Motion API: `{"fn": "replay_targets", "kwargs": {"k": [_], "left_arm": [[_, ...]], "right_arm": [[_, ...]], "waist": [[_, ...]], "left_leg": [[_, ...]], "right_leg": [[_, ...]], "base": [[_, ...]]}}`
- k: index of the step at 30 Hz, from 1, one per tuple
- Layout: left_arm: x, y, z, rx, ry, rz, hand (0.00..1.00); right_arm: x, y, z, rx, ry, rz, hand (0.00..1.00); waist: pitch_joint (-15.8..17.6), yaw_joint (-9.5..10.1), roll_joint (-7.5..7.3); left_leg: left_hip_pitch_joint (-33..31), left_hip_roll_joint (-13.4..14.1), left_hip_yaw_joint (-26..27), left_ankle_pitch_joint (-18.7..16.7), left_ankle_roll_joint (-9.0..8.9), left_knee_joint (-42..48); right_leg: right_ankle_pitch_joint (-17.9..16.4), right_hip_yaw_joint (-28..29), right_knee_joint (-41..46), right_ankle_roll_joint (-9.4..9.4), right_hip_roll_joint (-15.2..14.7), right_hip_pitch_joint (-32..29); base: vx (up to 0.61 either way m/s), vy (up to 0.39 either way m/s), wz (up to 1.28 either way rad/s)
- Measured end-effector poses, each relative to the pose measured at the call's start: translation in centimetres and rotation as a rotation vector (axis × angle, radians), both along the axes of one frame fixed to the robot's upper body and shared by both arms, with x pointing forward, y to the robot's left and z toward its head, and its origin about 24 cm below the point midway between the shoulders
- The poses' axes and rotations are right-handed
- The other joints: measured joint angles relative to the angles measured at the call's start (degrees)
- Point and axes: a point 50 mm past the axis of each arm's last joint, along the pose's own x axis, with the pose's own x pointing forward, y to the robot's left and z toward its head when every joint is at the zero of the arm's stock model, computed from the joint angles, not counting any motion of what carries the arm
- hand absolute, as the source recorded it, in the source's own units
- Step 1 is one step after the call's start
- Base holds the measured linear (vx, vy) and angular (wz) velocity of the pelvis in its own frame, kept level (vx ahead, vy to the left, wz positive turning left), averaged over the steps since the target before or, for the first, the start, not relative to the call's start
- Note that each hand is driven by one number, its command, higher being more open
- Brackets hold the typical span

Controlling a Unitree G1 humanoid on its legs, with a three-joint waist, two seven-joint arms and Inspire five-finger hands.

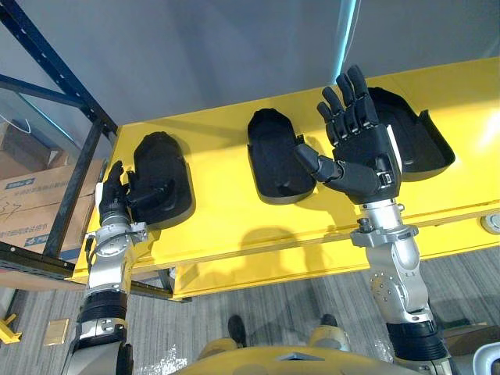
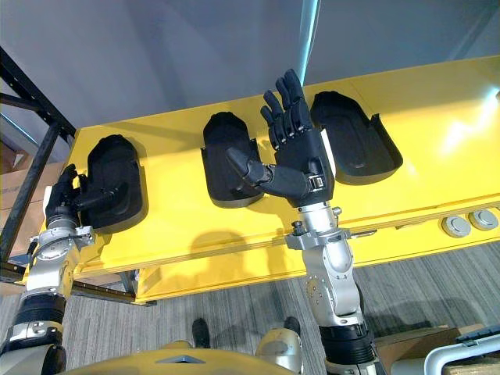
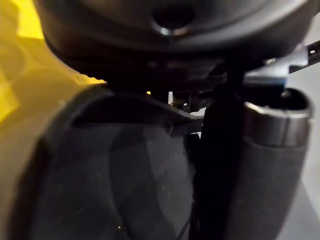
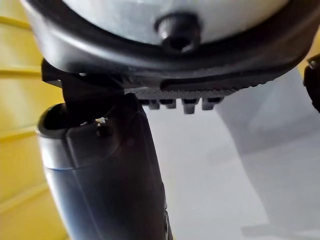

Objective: Walk over and take three plastic housings, then place them on the shelf

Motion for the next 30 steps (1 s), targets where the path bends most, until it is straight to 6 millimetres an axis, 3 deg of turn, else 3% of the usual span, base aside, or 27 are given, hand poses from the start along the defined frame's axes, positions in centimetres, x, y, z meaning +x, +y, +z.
{"fn": "replay_targets", "kwargs": {"k": [5, 7, 8, 11, 14, 15, 19, 22, 25, 30], "left_arm": [[0.4, -0.5, 1.0, 0.040, -0.038, -0.042, 1.00], [0.8, -1.4, 2.9, 0.062, -0.125, -0.088, 1.00], [0.9, -1.8, 4.1, 0.079, -0.190, -0.107, 1.00], [0.2, -4.1, 10.4, 0.176, -0.537, -0.216, 1.00], [-1.5, -5.9, 14.7, 0.261, -0.809, -0.308, 1.00], [-1.8, -6.2, 15.2, 0.283, -0.848, -0.318, 1.00], [-2.6, -6.4, 14.6, 0.326, -0.854, -0.310, 1.00], [-3.1, -6.2, 13.2, 0.360, -0.792, -0.277, 1.00], [-4.5, -6.0, 12.4, 0.354, -0.767, -0.262, 1.00], [-8.7, -7.5, 13.2, 0.247, -0.926, -0.231, 1.00]], "right_arm": [[0.2, 1.1, 0.7, 0.015, -0.052, 0.045, 1.00], [0.1, 1.8, 1.0, 0.022, -0.081, 0.078, 1.00], [0.1, 2.1, 1.0, 0.023, -0.088, 0.096, 1.00], [0.3, 3.2, 0.6, 0.000, -0.090, 0.156, 1.00], [0.6, 3.9, -0.3, -0.055, -0.060, 0.173, 1.00], [0.7, 4.0, -0.6, -0.065, -0.047, 0.179, 1.00], [0.9, 4.6, -1.4, -0.169, -0.030, 0.177, 1.00], [0.8, 5.0, -1.6, -0.258, -0.037, 0.175, 1.00], [0.7, 5.5, -1.9, -0.344, -0.049, 0.180, 1.00], [0.8, 7.2, -3.6, -0.513, -0.031, 0.202, 1.00]], "waist": [[-0.6, 0.50, -1.23], [-1.2, 1.35, -2.33], [-1.4, 1.37, -2.78], [-2.1, 2.49, -3.86], [-2.8, 2.90, -3.27], [-3.1, 2.96, -2.92], [-4.1, 3.34, -1.49], [-4.2, 3.88, -1.73], [-4.9, 4.54, -3.20], [-5.9, 7.78, -5.33]], "left_leg": [[0.4, 0.3, -0.6, 0.1, -0.18, 0.0], [0.7, 0.5, -1.0, 0.2, -0.26, 0.0], [0.8, 0.5, -1.5, 0.2, -0.33, 0.0], [0.8, 0.5, -2.2, 0.3, -0.39, -0.1], [0.9, 0.4, -3.3, 0.4, -0.38, -0.3], [1.0, 0.4, -3.6, 0.5, -0.40, -0.3], [0.9, 0.7, -4.7, 0.9, -0.66, -0.3], [0.4, 1.3, -5.3, 1.1, -0.95, -0.3], [-1.3, 1.8, -7.1, 1.7, -1.31, -0.3], [-1.4, 1.5, -9.4, 2.0, -1.39, -0.3]], "right_leg": [[0.3, -0.9, -0.8, 0.02, 0.4, 1.3], [0.4, -1.4, -1.3, -0.06, 0.6, 2.1], [0.4, -2.0, -1.7, -0.09, 0.7, 2.7], [0.3, -2.5, -1.8, -0.14, 0.7, 3.2], [0.3, -3.9, -2.2, -0.16, 0.7, 4.4], [0.3, -4.3, -2.5, -0.15, 0.7, 4.8], [0.3, -5.5, -3.0, -0.19, 1.1, 5.7], [0.6, -6.6, -4.1, -0.54, 1.8, 6.0], [1.0, -8.2, -5.0, -0.73, 2.6, 6.0], [0.9, -10.4, -5.5, -0.80, 2.7, 7.6]], "base": [[0.00, -0.002, 0.06], [0.00, -0.013, 0.09], [0.00, -0.013, 0.20], [-0.01, -0.001, 0.09], [-0.02, 0.001, 0.17], [-0.01, -0.005, 0.21], [-0.03, -0.011, 0.14], [-0.05, -0.035, 0.10], [-0.02, -0.043, 0.28], [0.01, -0.028, 0.23]]}}
